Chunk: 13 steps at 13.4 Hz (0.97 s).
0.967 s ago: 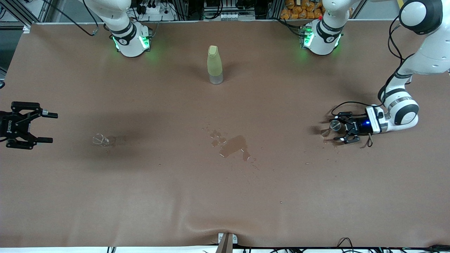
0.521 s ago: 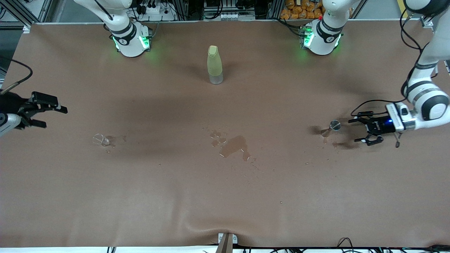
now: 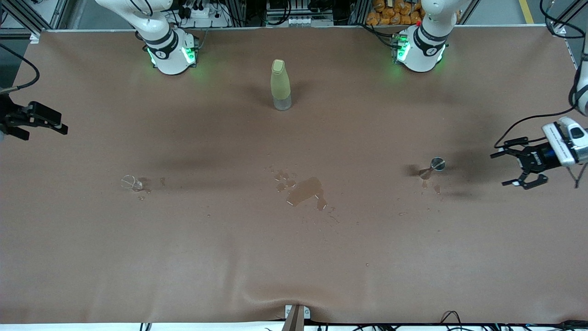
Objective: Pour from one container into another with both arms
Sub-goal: 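Open both grippers and withdraw them from the beaker and jigger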
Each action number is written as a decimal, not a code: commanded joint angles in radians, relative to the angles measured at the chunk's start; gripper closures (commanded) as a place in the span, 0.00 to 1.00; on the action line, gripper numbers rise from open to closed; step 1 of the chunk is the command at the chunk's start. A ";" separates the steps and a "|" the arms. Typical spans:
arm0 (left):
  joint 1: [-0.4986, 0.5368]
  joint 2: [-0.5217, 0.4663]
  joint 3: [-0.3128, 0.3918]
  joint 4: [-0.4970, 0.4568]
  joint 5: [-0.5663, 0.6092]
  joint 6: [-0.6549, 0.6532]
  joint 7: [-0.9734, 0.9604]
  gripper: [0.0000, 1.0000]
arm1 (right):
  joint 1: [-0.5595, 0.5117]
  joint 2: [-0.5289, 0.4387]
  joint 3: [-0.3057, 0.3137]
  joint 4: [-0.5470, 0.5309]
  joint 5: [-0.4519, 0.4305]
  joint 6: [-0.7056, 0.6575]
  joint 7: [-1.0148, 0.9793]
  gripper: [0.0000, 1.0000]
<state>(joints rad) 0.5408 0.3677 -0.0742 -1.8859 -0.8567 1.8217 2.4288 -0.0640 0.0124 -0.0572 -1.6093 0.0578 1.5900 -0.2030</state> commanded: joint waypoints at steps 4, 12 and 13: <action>-0.096 -0.170 -0.006 -0.032 0.149 0.183 -0.190 0.00 | 0.119 -0.034 -0.159 -0.027 -0.009 0.001 0.094 0.00; -0.134 -0.184 -0.107 0.091 0.491 0.185 -1.234 0.00 | 0.112 -0.022 -0.122 -0.005 -0.035 -0.001 0.148 0.00; -0.134 -0.182 -0.128 0.103 0.536 0.185 -1.408 0.00 | 0.109 -0.019 -0.122 0.000 -0.047 -0.001 0.152 0.00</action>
<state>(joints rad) 0.4087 0.1893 -0.1689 -1.8065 -0.4017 2.0008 1.2846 0.0461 -0.0048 -0.1842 -1.6224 0.0471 1.5935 -0.0752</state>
